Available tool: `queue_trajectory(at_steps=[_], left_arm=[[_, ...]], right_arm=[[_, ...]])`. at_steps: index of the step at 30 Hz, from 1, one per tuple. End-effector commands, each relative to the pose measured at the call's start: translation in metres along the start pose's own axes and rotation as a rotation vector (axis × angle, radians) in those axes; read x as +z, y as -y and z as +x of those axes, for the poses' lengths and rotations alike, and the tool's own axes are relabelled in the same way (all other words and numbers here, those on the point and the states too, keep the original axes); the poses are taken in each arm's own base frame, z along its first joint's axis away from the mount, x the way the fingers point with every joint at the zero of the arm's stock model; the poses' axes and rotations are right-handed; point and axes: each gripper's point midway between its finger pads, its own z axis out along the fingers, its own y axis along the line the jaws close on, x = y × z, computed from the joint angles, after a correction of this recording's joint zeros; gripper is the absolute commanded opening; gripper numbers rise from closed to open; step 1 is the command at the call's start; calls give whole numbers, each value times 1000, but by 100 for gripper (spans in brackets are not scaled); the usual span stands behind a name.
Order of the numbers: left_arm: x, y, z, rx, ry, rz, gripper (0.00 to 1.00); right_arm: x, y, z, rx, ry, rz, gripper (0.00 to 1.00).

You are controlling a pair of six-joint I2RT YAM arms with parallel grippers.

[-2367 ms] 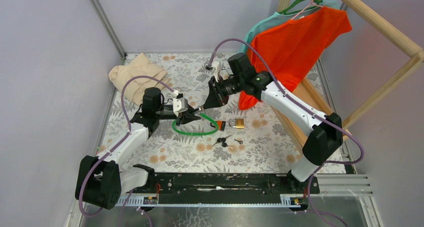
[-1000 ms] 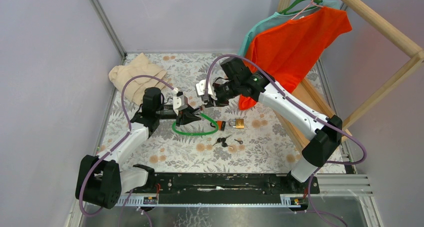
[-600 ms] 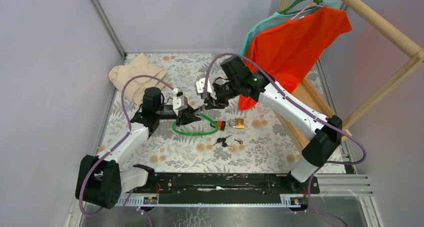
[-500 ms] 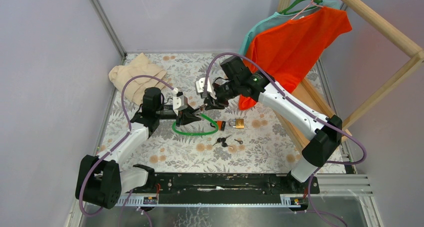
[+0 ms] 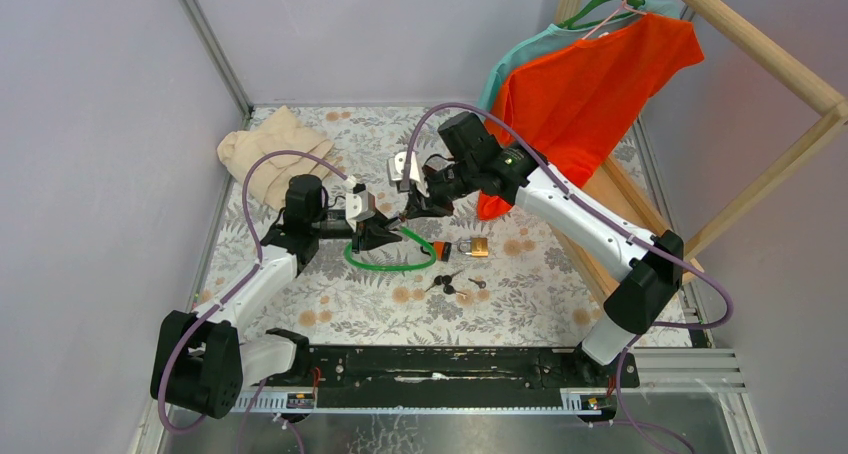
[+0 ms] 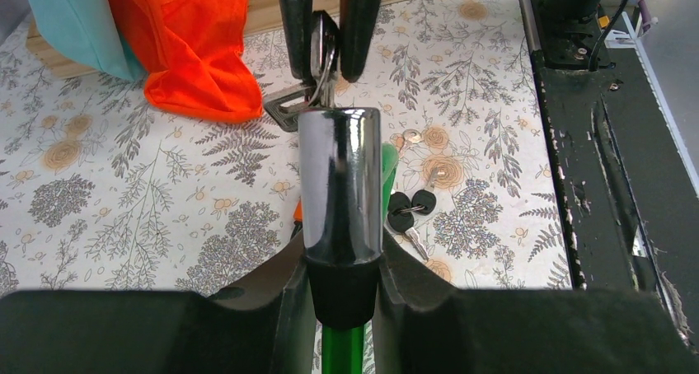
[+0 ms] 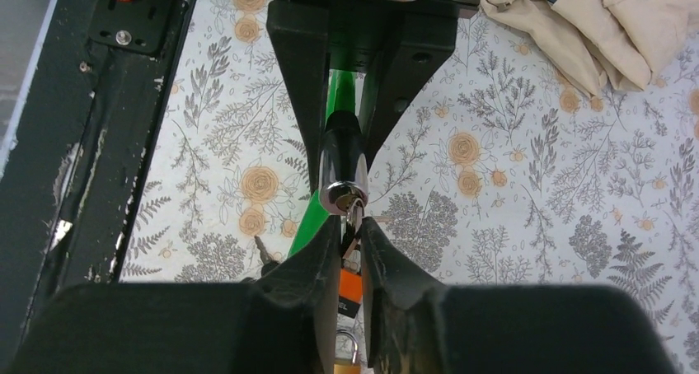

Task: Lock with the key
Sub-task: Lock the lock.

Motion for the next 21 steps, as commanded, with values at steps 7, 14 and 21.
queue_trajectory(at_steps=[7,14,21], left_arm=[[0,11,16,-65,-28,16,0],[-2,15,21,-40,-53,30,0],[-4,19,26,-33,-72,37,0]], right_arm=[[-14,20,-8,-107,-58,104,0],[-39,38,-11,-188,-146,194,0],[-56,37,-9,-166,-164,188,0]])
